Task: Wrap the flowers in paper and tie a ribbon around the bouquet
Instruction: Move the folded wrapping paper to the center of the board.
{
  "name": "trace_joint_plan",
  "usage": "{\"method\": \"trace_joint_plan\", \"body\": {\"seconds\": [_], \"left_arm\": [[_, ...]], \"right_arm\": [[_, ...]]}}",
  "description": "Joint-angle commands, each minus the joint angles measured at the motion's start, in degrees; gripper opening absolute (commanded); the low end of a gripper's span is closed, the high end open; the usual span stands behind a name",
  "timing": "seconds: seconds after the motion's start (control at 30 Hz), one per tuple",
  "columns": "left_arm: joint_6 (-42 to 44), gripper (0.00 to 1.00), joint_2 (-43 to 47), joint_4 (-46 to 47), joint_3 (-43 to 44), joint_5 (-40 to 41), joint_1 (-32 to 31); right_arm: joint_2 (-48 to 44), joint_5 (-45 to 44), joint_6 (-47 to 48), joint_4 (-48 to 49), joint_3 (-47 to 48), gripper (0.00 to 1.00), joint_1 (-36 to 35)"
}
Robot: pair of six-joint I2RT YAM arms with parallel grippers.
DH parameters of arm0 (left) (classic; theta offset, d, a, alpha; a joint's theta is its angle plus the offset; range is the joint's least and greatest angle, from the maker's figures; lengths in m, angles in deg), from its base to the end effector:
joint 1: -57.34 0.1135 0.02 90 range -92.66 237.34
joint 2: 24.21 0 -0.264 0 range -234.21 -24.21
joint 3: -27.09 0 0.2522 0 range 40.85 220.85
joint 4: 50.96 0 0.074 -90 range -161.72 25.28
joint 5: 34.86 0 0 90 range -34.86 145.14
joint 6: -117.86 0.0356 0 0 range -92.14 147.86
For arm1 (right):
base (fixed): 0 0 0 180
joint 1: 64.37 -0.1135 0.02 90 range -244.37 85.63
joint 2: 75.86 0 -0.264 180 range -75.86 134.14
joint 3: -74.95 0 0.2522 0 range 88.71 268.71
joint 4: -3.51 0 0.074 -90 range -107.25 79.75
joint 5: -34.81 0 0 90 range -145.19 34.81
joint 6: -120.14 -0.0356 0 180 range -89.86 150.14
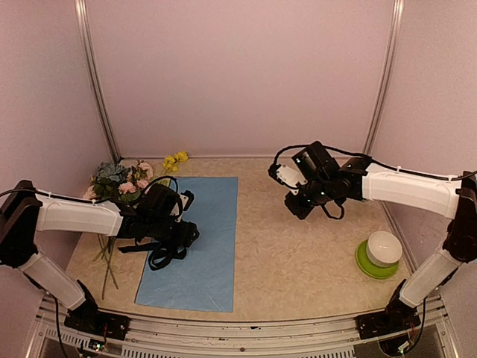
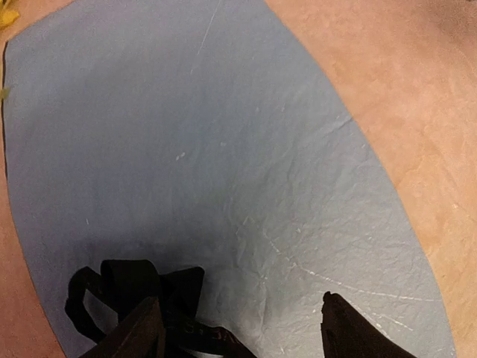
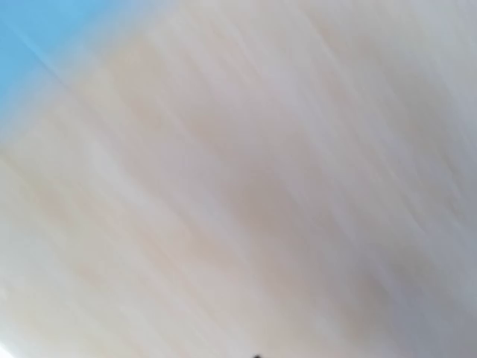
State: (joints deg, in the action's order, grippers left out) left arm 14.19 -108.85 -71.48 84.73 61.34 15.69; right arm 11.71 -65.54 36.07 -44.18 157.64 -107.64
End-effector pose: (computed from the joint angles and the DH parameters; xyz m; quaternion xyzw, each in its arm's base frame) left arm 0.2222 -0.1925 0.1812 0.2060 0.9078 -0.1233 0.3438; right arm 0.2420 0.2190 0.2692 -0.3663 0.8697 0.0214 0.3301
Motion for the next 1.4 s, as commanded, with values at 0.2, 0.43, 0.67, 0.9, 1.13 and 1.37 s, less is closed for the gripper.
{"method": "trace_joint_plan", "body": {"seconds": [0.2, 0.43, 0.67, 0.9, 1.13, 1.37], "left_arm": [[-2.2, 0.54, -7.0, -0.4, 0.3, -1.6, 2.6], [-10.7, 0.51, -6.6, 3.2, -5.1, -2.3, 9.4], [-16.8, 0.51, -6.2, -2.2, -5.7, 12.8, 14.4], [-23.1, 0.51, 1.0, -3.7, -7.0, 17.4, 25.7], [-20.3, 0.61, 4.9, -10.4, -2.0, 21.5, 26.5], [-18.9, 0.68, 0.1, -13.3, 3.0, 19.2, 10.5]], "right_arm": [[22.1, 3.9, -5.2, 17.2, 10.1, 0.20, -20.3], [34.1, -0.1, -4.5, 11.7, 18.0, 0.24, -24.7], [33.7, -2.4, -3.6, 13.7, 12.8, 0.24, -24.7], [31.1, -4.4, -2.9, 15.5, 5.7, 0.22, -23.9], [26.1, -0.6, -3.7, 17.8, 0.1, 0.22, -21.6], [20.5, -1.0, -6.6, 15.4, -7.6, 0.22, -16.3]]}}
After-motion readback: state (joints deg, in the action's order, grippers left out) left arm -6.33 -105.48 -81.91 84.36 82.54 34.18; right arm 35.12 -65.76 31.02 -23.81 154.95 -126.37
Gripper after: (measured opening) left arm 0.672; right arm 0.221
